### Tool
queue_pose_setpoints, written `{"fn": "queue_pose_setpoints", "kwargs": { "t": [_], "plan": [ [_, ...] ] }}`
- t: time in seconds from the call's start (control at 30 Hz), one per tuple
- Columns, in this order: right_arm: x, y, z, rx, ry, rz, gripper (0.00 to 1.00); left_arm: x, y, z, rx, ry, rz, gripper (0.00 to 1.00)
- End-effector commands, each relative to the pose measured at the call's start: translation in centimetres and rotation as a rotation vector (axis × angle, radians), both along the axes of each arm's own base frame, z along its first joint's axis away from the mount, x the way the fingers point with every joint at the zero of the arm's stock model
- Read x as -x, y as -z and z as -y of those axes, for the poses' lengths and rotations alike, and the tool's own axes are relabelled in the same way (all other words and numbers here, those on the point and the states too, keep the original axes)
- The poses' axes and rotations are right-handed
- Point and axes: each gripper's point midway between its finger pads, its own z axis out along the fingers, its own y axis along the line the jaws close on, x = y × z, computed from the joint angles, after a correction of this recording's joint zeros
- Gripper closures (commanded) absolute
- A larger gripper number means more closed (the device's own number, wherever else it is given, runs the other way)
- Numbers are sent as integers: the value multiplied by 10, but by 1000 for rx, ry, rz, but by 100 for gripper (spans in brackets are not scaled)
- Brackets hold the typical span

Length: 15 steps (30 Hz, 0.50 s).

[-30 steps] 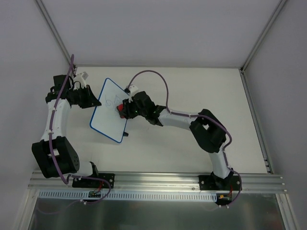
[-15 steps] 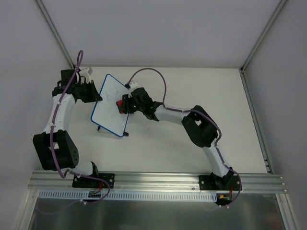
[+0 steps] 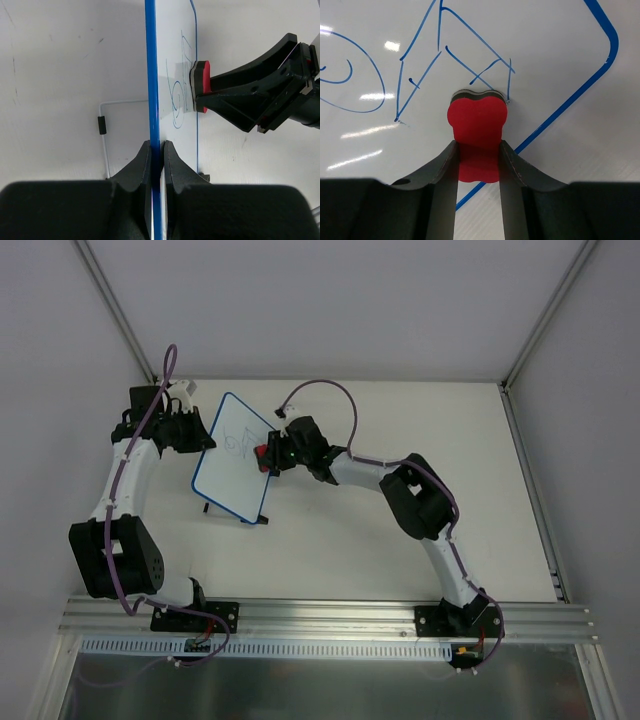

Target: Erase the whiteboard

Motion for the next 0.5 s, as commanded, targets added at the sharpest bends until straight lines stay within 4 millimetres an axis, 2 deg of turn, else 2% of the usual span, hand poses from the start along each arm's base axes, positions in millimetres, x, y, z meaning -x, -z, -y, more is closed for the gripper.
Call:
{"fn": "queue_pose_setpoints", "kwargs": {
  "t": [0.0,0.1,0.3,0.47],
  "plan": [
    [21,-15,-15,11,-105,23,100,86,73,32,16,151,-395,100],
    [44,-35,-36,-18,-182,55,100,91,70,34,12,159,-389,100],
    [75,-70,-60,-47,-264,121,100,97,66,33,4,149,-394,100],
    [81,-87,-65,-59,-276,150,100,102,61,35,15,152,-401,100]
  ]
}}
